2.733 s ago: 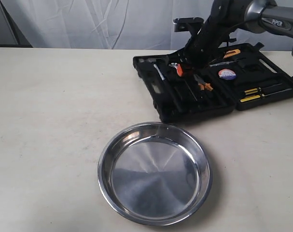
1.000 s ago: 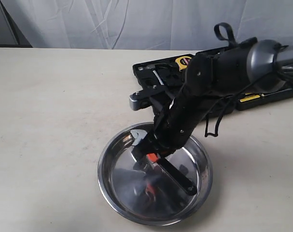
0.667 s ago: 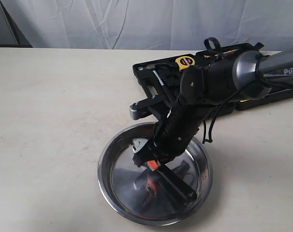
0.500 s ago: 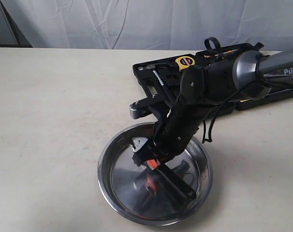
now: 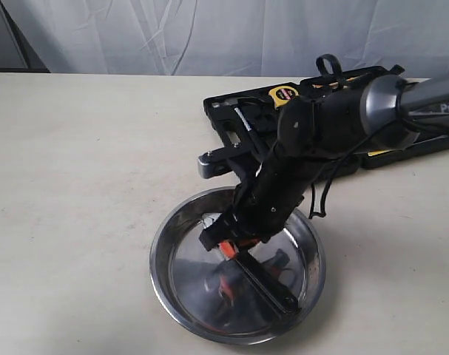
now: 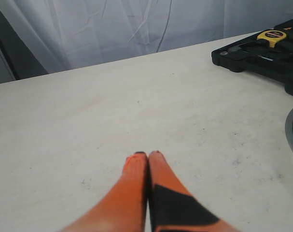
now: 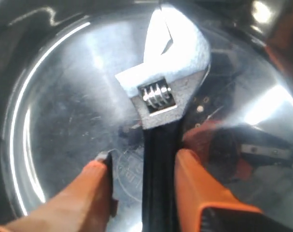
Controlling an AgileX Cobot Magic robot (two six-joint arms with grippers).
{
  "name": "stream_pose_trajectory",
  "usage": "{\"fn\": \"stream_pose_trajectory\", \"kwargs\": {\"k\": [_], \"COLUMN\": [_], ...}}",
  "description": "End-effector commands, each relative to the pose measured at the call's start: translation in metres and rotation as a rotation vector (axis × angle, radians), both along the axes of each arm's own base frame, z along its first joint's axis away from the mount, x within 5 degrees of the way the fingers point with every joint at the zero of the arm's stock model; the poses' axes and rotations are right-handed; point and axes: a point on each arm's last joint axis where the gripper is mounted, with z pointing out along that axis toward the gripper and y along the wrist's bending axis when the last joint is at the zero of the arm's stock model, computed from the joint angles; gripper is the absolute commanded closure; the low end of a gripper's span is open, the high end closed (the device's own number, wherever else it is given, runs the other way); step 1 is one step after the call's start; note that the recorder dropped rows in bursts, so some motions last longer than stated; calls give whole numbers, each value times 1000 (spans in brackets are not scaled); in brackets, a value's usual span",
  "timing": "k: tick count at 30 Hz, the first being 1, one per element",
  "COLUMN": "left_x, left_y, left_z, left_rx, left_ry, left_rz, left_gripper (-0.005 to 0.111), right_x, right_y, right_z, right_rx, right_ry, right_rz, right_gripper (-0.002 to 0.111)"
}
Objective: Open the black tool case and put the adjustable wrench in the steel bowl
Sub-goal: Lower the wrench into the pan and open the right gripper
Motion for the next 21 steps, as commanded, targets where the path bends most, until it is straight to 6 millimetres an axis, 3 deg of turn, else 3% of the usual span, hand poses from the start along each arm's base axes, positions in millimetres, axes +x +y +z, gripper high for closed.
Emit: {"fn": "stream_pose_trajectory", "kwargs": {"k": [1, 3, 9, 13, 21], "left_x": [0, 0, 0, 0, 0], "left_y": [0, 0, 0, 0, 0], "left_z": [1, 1, 1, 1, 1], "left_rx": [-10, -10, -10, -10, -10], "left_ry": [-14, -14, -14, -14, -14], "left_rz": [-2, -2, -2, -2, -2], "left_gripper": [106, 106, 106, 106, 106], "right_x": [-3, -6, -21, -36, -60], "right_y": [-2, -4, -24, -46, -64], "right_z": [44, 63, 135, 171, 212], "right_rx": [79, 114, 182, 149, 238], "right_ry": [-84, -133, -341, -466, -571], "right_rz": [-14, -16, -40, -55, -70], "right_gripper": [94, 108, 109, 109, 109]}}
